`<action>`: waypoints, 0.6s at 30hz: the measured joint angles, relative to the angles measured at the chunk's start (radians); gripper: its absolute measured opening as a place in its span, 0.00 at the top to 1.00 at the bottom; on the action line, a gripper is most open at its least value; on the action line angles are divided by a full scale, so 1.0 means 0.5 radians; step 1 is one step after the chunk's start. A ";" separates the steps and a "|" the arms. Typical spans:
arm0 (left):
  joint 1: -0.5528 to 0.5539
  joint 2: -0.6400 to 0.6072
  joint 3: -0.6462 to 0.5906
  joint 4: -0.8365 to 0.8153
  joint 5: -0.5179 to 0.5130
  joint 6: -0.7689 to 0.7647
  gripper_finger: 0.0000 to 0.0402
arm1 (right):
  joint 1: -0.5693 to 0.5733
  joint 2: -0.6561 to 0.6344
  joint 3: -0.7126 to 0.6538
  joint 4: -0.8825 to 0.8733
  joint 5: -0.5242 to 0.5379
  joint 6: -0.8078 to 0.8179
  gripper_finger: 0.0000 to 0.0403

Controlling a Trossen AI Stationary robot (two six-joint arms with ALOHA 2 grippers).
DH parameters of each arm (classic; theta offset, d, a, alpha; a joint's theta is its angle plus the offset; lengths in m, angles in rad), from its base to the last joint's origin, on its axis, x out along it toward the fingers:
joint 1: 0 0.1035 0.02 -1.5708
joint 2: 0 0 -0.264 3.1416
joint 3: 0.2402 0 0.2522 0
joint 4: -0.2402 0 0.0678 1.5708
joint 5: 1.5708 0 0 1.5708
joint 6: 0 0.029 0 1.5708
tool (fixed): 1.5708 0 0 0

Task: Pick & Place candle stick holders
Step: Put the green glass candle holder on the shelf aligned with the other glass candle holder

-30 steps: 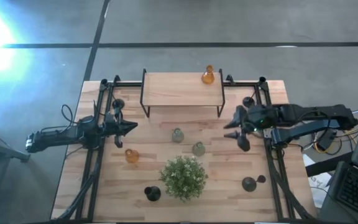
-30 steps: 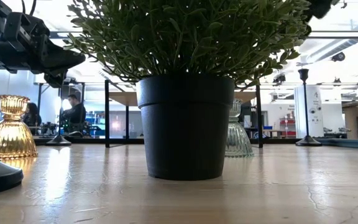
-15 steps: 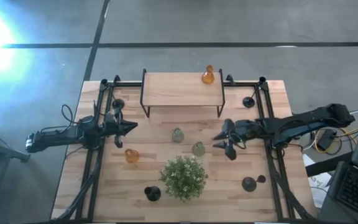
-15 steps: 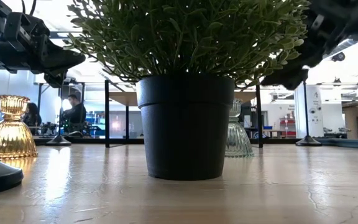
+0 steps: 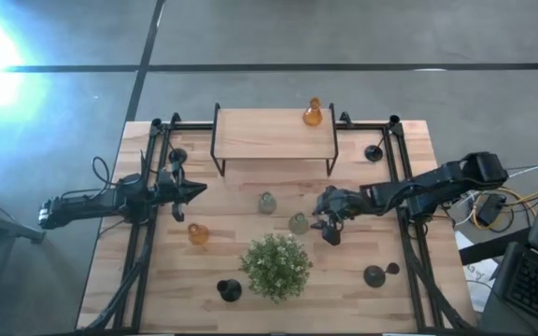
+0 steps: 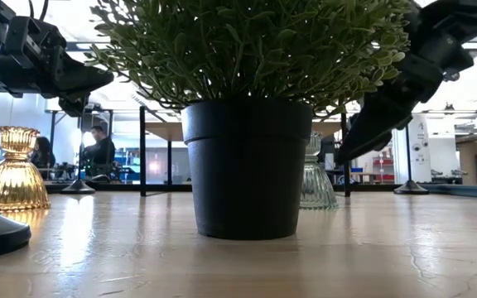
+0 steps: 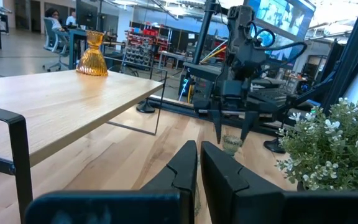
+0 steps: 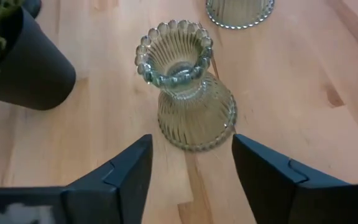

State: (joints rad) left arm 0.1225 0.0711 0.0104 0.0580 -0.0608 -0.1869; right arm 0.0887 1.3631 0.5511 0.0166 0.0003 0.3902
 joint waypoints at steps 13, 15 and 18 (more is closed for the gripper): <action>-0.001 0.000 0.000 -0.001 0.000 0.000 0.94 | 0.000 0.367 0.194 0.157 0.001 -0.038 0.29; 0.000 -0.001 0.000 0.000 0.000 0.000 0.94 | 0.000 0.407 0.235 0.161 0.001 -0.068 0.29; 0.000 -0.001 0.000 0.000 0.000 0.000 0.94 | 0.000 0.466 0.294 0.161 0.003 -0.105 0.31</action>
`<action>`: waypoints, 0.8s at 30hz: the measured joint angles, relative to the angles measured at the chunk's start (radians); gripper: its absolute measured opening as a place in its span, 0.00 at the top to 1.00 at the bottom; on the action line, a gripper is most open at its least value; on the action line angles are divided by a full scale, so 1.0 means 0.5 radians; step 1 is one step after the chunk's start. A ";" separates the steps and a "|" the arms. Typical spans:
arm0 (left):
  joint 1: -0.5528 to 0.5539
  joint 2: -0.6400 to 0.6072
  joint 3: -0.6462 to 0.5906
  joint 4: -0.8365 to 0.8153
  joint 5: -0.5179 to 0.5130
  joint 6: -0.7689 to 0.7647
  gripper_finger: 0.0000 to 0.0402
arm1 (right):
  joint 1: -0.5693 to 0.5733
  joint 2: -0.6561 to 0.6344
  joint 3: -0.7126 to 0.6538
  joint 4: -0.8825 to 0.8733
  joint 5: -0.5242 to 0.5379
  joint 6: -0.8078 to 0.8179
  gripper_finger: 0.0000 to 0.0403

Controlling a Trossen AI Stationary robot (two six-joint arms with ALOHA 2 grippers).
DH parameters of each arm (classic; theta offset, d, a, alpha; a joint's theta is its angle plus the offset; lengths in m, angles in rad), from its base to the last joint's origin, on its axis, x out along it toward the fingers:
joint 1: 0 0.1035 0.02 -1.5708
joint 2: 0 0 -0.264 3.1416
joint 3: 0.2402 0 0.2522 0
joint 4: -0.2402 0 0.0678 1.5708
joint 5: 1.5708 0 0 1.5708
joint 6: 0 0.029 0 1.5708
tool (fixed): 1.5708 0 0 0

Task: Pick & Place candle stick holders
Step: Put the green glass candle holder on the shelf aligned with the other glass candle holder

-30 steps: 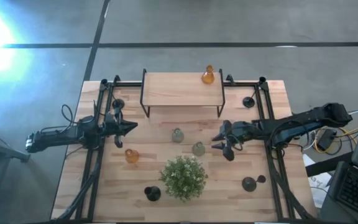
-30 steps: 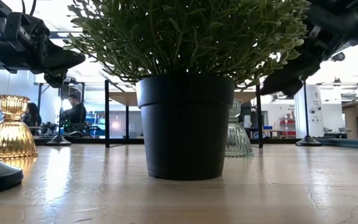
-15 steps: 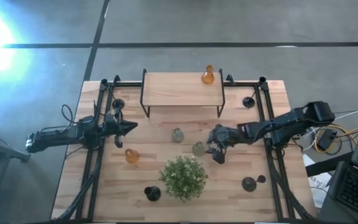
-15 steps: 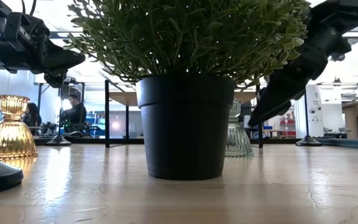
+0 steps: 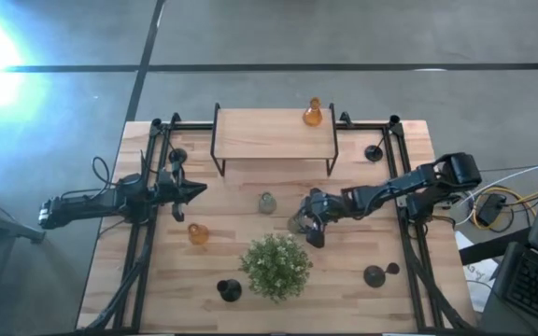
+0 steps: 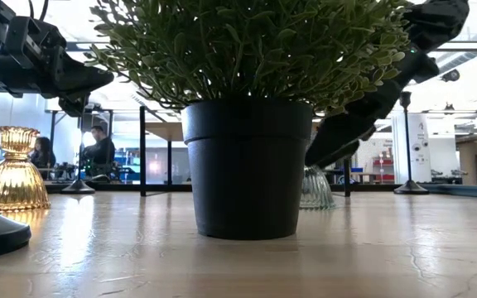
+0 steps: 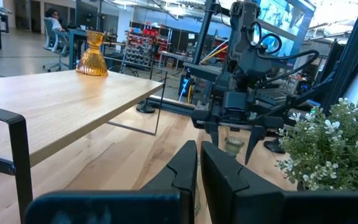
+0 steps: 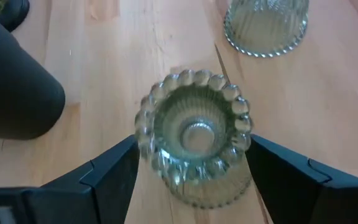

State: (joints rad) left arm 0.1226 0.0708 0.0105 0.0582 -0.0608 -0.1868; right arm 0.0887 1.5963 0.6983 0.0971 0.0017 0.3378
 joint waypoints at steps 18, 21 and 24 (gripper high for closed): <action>0.000 0.000 0.000 0.000 0.000 0.000 0.94 | -0.001 0.118 0.135 0.016 0.000 -0.016 0.66; 0.000 0.000 0.000 0.000 0.000 0.000 0.94 | -0.002 0.072 0.130 -0.025 -0.004 -0.010 0.70; 0.000 0.000 0.000 -0.001 0.000 0.000 0.94 | -0.007 -0.017 0.129 -0.079 -0.001 -0.010 0.70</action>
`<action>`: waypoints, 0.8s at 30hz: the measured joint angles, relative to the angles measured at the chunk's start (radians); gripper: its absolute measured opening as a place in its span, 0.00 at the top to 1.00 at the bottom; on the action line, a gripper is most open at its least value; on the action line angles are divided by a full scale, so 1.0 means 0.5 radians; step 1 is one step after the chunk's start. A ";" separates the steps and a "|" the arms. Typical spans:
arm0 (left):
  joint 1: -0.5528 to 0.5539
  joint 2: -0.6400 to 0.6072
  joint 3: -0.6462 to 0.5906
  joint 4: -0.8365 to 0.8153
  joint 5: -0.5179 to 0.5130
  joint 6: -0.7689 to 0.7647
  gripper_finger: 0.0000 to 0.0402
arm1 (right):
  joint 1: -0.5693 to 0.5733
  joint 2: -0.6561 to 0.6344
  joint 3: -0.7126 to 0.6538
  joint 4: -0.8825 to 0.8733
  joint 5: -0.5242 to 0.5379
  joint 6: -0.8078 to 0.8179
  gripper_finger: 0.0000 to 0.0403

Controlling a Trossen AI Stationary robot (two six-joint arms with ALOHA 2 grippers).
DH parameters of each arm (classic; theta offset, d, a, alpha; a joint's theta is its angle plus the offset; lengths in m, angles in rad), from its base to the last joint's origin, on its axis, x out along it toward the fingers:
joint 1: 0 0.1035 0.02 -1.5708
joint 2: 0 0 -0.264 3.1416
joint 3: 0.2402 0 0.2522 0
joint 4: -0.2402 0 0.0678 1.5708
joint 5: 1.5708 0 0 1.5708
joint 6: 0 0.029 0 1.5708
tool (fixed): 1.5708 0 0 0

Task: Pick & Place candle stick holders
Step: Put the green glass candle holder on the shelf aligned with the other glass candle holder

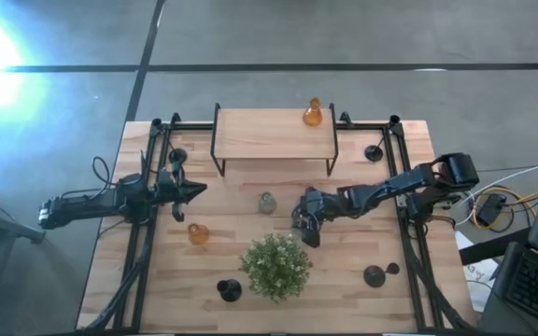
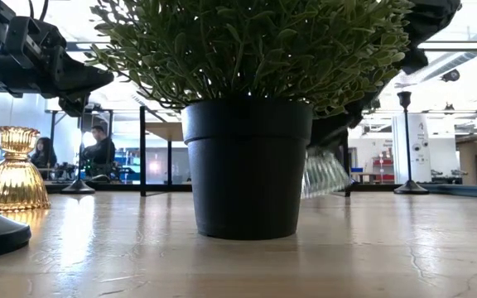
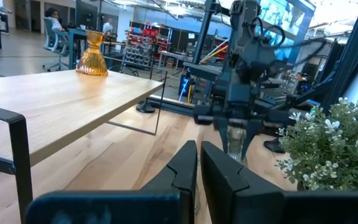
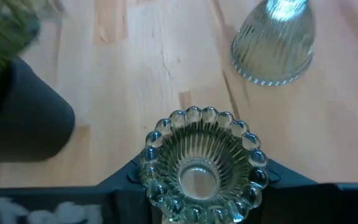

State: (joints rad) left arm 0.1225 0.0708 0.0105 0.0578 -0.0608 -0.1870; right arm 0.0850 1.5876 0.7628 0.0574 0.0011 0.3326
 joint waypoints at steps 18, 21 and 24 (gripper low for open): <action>0.000 0.002 -0.001 0.000 0.000 0.000 0.94 | -0.338 -0.598 0.253 -0.297 0.162 -0.007 0.70; 0.000 0.002 -0.001 0.000 0.000 0.000 0.94 | -0.453 -0.603 0.459 -0.507 0.162 -0.071 0.70; 0.000 0.002 -0.001 0.000 0.000 0.000 0.94 | -0.574 -0.559 0.677 -0.645 0.163 -0.198 0.70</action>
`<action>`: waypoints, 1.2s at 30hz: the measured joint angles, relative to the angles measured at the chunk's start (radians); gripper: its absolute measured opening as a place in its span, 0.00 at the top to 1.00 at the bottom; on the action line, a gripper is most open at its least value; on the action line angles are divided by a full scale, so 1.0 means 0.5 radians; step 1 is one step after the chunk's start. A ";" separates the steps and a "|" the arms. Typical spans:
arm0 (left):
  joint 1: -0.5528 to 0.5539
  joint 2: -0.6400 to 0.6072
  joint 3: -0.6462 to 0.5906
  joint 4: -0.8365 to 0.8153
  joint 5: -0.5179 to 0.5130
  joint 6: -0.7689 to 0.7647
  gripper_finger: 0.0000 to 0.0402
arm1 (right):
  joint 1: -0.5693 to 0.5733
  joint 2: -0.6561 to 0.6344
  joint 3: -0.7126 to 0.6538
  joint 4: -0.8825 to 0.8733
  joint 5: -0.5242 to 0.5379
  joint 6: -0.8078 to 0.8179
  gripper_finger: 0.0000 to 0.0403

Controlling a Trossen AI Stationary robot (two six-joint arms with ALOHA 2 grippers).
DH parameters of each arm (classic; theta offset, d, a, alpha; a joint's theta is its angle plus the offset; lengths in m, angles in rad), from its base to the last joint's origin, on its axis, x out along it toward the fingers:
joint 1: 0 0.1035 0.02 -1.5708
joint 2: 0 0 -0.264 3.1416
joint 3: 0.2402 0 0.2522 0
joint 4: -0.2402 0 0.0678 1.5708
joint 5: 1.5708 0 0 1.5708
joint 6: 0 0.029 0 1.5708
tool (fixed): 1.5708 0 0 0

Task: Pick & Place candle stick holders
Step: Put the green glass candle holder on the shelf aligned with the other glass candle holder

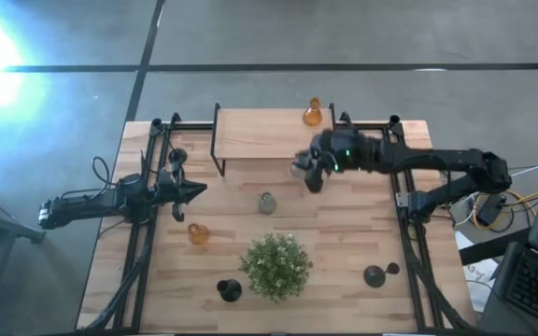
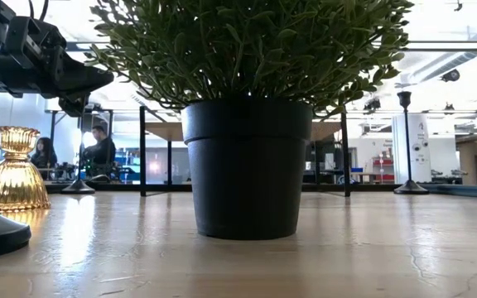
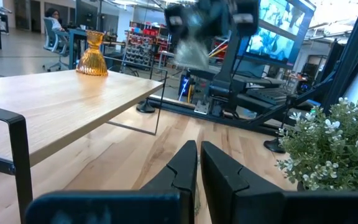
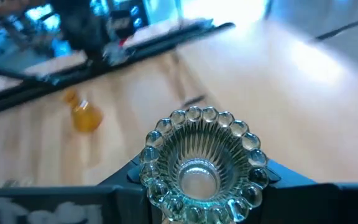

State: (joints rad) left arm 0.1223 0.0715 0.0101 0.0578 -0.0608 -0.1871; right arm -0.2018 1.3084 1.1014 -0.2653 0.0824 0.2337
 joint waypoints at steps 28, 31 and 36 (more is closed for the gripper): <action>0.000 0.001 0.000 0.000 0.000 0.000 0.94 | -0.415 0.954 0.830 -0.124 0.259 -0.226 0.70; 0.001 0.001 0.000 0.000 0.000 0.001 0.94 | -0.431 0.990 0.828 -0.114 0.313 -0.294 0.70; 0.001 0.001 0.000 -0.001 0.000 0.001 0.94 | -0.504 1.023 0.827 -0.086 0.359 -0.332 0.70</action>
State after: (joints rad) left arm 0.1226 0.0719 0.0101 0.0575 -0.0608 -0.1867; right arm -0.4537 1.8198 1.5150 -0.3084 0.2621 0.0679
